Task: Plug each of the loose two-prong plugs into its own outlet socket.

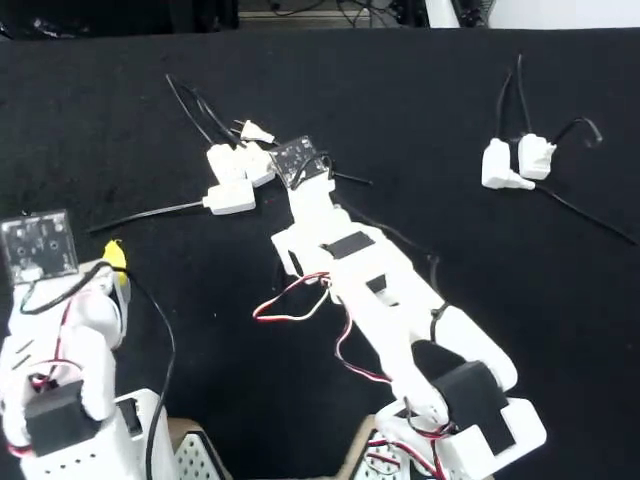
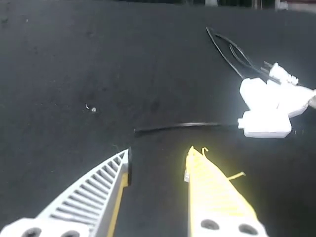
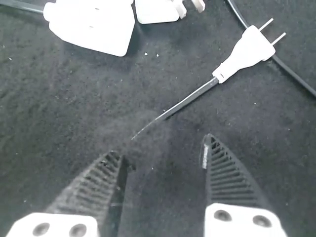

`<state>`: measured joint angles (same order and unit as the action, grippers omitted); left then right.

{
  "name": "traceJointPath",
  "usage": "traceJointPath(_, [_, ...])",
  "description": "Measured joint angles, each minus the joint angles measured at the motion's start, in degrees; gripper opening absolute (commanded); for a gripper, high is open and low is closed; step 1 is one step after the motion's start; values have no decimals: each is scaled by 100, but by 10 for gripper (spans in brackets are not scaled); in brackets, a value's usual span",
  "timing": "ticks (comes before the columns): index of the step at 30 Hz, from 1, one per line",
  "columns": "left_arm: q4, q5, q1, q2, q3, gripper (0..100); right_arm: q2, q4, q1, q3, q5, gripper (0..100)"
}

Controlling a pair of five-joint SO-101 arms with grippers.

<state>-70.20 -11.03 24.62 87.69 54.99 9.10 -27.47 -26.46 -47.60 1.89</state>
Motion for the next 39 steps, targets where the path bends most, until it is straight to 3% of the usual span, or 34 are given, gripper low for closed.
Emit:
traceJointPath(6, [-211, -343, 0, -1363, -1090, 196, 0, 0, 0, 0, 0, 209])
traceJointPath(14, [44, -343, -387, -2980, -1292, 196, 0, -62, 18, 0, -35, 208])
traceJointPath(25, [1521, -360, -1301, -4809, -1292, 196, 404, -545, 1301, 0, -844, 208])
traceJointPath(31, [2673, 457, -1301, -6119, -1574, 196, 404, -545, 1459, 0, -985, 208])
traceJointPath(39, [3253, 1829, -1336, -8088, -2549, 196, 404, -545, 1477, 0, -1011, 208])
